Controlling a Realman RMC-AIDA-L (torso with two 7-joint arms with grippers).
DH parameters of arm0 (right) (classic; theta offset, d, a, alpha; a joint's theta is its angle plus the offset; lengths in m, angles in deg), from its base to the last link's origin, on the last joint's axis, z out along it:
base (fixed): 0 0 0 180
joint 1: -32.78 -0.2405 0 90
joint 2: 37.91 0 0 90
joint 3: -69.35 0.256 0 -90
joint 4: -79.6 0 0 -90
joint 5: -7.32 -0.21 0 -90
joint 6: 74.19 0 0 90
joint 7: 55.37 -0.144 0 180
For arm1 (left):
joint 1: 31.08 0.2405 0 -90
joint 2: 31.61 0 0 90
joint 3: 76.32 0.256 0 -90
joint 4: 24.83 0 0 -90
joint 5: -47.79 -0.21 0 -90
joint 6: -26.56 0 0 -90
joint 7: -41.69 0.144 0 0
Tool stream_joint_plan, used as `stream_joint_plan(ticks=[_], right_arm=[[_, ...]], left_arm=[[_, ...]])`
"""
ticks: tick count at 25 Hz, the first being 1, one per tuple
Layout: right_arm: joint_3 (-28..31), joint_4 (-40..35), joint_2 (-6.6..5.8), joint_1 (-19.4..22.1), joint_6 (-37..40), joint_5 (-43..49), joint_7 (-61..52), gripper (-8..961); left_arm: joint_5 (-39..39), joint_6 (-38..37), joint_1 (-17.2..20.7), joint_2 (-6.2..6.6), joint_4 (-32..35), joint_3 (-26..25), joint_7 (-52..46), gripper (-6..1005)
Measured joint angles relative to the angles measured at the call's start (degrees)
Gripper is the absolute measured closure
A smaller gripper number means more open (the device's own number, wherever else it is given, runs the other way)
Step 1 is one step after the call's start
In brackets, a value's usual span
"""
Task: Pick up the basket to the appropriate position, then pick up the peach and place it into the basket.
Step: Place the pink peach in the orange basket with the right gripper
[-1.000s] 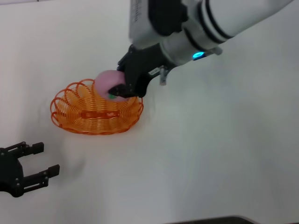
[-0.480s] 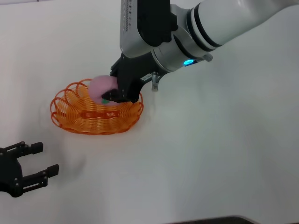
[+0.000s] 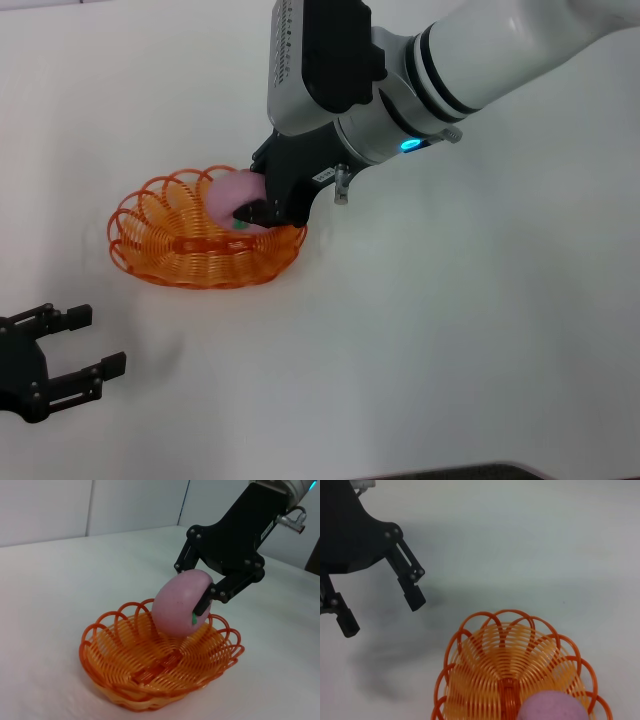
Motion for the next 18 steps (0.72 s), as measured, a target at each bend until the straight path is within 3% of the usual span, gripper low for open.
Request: stream_joint_plan(ticks=[16, 18], right_arm=[[0.21, 1.39, -0.23, 0.05, -1.20, -3.06, 1.37, 508], [0.21, 1.49, -0.24, -0.03, -1.24, -3.07, 1.37, 275]], left_arm=[[0.00, -1.10, 0.17, 0.00, 0.49, -0.24, -0.07, 247], [0.00, -1.28, 0.17, 0.00, 0.65, -0.54, -0.08, 247]])
